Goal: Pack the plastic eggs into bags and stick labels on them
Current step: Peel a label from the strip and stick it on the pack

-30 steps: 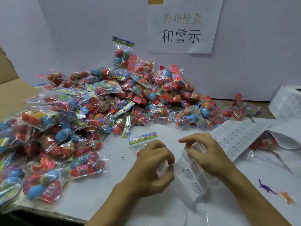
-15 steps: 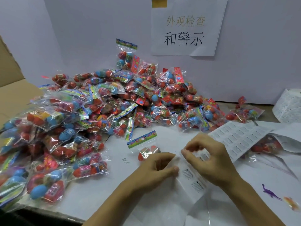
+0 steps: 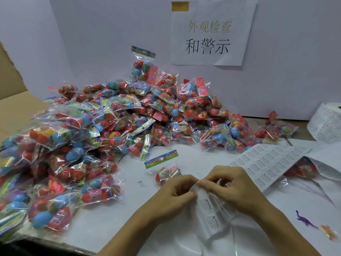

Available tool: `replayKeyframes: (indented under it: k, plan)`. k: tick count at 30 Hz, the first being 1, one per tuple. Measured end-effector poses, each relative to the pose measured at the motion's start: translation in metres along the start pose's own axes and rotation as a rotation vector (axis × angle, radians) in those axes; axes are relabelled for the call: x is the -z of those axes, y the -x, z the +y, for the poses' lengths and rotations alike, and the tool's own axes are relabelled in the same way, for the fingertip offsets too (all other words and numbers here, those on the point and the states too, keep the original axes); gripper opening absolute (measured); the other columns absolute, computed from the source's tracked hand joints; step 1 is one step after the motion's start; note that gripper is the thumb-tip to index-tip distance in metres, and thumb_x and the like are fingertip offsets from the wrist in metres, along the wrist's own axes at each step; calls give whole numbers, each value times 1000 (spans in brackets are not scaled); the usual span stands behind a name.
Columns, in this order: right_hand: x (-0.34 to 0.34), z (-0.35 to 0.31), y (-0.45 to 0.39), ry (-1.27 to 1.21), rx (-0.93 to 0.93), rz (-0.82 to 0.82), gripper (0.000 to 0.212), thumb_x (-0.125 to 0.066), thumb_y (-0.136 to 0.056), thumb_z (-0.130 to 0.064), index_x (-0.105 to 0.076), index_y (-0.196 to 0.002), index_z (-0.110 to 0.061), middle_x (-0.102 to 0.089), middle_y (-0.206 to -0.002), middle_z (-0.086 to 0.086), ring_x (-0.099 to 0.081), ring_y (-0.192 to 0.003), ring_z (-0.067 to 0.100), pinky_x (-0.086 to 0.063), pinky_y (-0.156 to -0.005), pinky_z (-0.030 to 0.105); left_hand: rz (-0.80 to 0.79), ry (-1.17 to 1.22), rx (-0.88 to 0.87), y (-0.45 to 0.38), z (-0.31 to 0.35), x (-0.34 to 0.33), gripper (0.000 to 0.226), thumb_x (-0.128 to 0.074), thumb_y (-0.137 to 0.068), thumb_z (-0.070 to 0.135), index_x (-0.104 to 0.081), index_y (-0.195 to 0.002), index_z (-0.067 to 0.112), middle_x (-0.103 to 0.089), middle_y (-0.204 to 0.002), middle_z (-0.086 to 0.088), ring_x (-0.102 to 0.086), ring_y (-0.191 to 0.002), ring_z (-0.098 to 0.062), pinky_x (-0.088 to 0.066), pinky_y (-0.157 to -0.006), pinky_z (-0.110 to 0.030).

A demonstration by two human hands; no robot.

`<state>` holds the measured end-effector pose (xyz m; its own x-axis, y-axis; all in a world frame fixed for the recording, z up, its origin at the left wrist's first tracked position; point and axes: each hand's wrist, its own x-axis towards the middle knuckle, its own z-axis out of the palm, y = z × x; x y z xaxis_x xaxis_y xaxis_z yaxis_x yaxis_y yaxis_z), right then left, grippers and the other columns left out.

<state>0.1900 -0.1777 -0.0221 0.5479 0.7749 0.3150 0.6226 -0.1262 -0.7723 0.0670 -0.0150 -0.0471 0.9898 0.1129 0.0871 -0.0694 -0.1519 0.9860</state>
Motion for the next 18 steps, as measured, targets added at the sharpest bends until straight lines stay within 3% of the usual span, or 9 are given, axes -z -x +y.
replayKeyframes:
  k: [5,10,15,18]
  plan:
    - [-1,-1,1,28,-9,3,12,-79,-85,-11,-82,-76,-18,-73,-72,-9,-67,-69,14,-49,-60,21,7,4,43,-1,1,-1,26,-55,-85,11,-72,-103,14,-74,-107,-18,-70,-94,-16,-56,-93,-46]
    - [-3,-3,2,63,-21,-2,16,-78,-82,-6,-81,-73,-18,-73,-69,-12,-69,-67,10,-50,-60,18,-32,12,86,-1,0,1,21,-60,-87,16,-75,-102,21,-76,-95,-3,-70,-87,-13,-56,-82,-27]
    - [-1,-5,2,78,-60,-12,15,-76,-81,-9,-80,-71,-19,-72,-68,-14,-69,-68,9,-51,-61,17,-38,22,92,0,-3,1,19,-63,-91,18,-75,-105,15,-75,-93,1,-67,-84,-11,-54,-79,-25]
    - [-2,-6,2,73,-80,11,13,-74,-78,-16,-78,-68,-24,-72,-67,-14,-69,-67,9,-52,-61,18,-39,4,90,0,-2,1,16,-65,-90,29,-76,-102,24,-76,-93,2,-67,-84,-10,-53,-80,-27]
